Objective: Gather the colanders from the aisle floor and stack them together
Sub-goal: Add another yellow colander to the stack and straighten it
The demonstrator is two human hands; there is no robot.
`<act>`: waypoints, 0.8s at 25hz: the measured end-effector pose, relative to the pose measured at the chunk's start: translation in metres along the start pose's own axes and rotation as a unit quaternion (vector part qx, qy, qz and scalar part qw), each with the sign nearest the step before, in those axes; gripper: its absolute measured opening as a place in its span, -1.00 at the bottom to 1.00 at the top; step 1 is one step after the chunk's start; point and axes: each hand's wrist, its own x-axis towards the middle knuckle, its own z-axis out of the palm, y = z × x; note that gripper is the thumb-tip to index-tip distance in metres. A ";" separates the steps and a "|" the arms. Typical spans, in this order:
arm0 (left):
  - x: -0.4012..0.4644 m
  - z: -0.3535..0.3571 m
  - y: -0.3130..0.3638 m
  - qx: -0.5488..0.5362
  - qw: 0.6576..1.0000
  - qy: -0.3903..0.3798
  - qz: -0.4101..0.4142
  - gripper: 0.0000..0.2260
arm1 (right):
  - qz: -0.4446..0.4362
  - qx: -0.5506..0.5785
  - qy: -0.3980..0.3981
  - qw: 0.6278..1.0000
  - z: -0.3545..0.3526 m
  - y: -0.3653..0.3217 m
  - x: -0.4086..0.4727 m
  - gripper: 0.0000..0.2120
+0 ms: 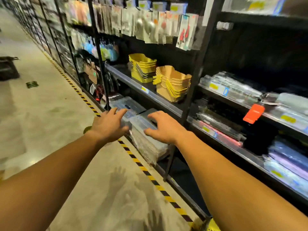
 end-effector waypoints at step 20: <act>0.187 0.077 -0.328 0.016 0.979 -0.073 -0.188 -0.31 | -0.037 -0.039 -0.129 0.990 0.157 -0.063 0.438 -0.13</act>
